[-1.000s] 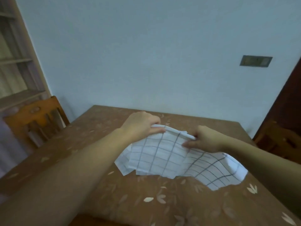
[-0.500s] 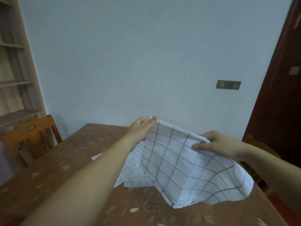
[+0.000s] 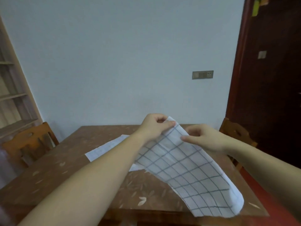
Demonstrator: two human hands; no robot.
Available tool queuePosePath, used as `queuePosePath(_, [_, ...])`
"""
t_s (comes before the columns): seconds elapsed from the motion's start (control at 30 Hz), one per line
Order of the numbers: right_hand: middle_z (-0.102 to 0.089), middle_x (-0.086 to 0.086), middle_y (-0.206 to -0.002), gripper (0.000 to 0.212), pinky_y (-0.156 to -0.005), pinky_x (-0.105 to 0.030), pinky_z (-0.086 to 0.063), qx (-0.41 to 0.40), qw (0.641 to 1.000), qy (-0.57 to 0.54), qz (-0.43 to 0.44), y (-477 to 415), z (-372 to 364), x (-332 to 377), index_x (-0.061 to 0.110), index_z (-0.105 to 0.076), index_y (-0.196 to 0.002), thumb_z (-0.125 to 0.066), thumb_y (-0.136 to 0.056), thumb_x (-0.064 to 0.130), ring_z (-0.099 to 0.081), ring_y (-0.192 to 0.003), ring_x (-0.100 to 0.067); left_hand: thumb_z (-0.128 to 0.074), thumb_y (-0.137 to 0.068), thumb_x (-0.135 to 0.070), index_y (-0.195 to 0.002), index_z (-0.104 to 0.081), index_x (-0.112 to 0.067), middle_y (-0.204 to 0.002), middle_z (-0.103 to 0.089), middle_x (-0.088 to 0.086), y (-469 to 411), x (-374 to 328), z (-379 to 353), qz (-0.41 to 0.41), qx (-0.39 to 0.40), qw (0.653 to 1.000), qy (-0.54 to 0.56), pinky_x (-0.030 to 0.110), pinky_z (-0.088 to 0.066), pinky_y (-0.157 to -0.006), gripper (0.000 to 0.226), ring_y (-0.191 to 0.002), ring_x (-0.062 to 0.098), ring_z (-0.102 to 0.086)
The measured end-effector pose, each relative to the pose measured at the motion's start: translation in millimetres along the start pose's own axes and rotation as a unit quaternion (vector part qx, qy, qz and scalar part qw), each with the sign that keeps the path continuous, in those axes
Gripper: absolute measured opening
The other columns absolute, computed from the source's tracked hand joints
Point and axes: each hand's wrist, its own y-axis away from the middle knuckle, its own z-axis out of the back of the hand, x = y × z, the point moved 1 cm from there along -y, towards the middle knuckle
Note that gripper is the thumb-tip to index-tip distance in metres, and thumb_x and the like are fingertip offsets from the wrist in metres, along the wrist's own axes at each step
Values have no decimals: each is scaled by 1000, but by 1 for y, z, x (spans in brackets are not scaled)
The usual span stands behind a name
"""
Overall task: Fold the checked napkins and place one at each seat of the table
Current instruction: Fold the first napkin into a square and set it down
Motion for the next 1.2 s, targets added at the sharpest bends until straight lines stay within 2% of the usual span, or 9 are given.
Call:
queuePosePath(0.1, [-50, 17, -51, 35, -57, -16, -34, -75, 997, -11, 35, 1, 9, 21, 18, -61, -65, -60, -95, 37, -44, -50, 2, -73, -85, -15, -85, -75, -12, -79, -71, 0, 6, -23, -9, -46, 35, 998, -8, 23, -49, -76, 3, -75, 7, -63])
queuePosePath(0.17, [-37, 14, -49, 41, -49, -16, -26, -98, 994, -21, 43, 3, 16, 30, 9, -58, -64, -60, -95, 35, -32, -48, -1, -73, -86, -16, -88, -77, -13, -82, -72, -2, 10, -34, -7, -75, 50, 996, -21, 23, -47, -80, 5, -80, 6, -61])
queuePosePath(0.33, [-44, 17, -44, 29, -45, -10, -28, -105, 992, -65, 23, 8, 25, 33, 12, -66, -71, -61, -96, 25, -38, -42, 2, -69, -89, -15, -89, -76, -12, -77, -70, -8, 15, -48, -2, -89, 42, 994, -57, 12, -46, -72, 8, -72, -4, -60])
queuePosePath(0.6, [-56, 18, -51, 24, -54, -7, -35, -117, 986, -107, 46, 10, 19, 30, 12, -70, -76, -59, -97, 18, -48, -50, 6, -67, -91, -24, -84, -74, -18, -79, -71, -5, 17, -41, -2, -84, 14, 995, -58, 20, -48, -75, 11, -74, 2, -61])
queuePosePath(0.73, [-72, -5, -86, 23, -77, -27, -48, -204, 965, -160, 38, 11, 22, 25, 3, -74, -92, -58, -97, 20, -61, -79, -8, -71, -82, -46, -68, -71, -21, -63, -63, -10, 21, -28, 10, -46, 7, 976, -212, 31, -47, -60, 29, -60, 7, -57])
queuePosePath(0.83, [-75, -14, -95, 24, -83, -36, -53, -251, 954, -162, 23, 12, 26, 19, 7, -74, -93, -58, -98, 24, -64, -81, -12, -67, -86, -45, -46, -54, -24, -44, -41, -12, 26, -23, 15, -52, -18, 968, -246, 25, -33, -49, 47, -46, 4, -40])
queuePosePath(0.9, [-74, -15, -94, 24, -82, -38, -54, -267, 952, -147, 17, 12, 25, 16, 11, -74, -91, -57, -98, 26, -63, -78, -13, -63, -90, -46, -50, -40, -18, -48, -33, -9, 27, -22, 15, -58, -22, 969, -237, 29, -28, -52, 54, -47, 9, -33])
queuePosePath(1.1, [-75, -12, -87, 23, -75, -28, -47, -238, 954, -177, 51, 7, 9, 23, 15, -74, -86, -58, -97, 27, -62, -76, -8, -68, -83, -51, -84, -72, -23, -67, -61, -10, 10, -58, -1, -95, -26, 979, -179, 23, -41, -64, 29, -65, 4, -53])
queuePosePath(1.2, [-74, -12, -84, 25, -73, -26, -48, -232, 953, -180, 70, 7, 7, 25, 11, -74, -86, -58, -97, 27, -62, -76, -7, -68, -88, -33, -76, -72, -17, -70, -68, -1, -1, -71, -9, -128, -39, 976, -171, 26, -45, -69, 20, -67, 6, -57])
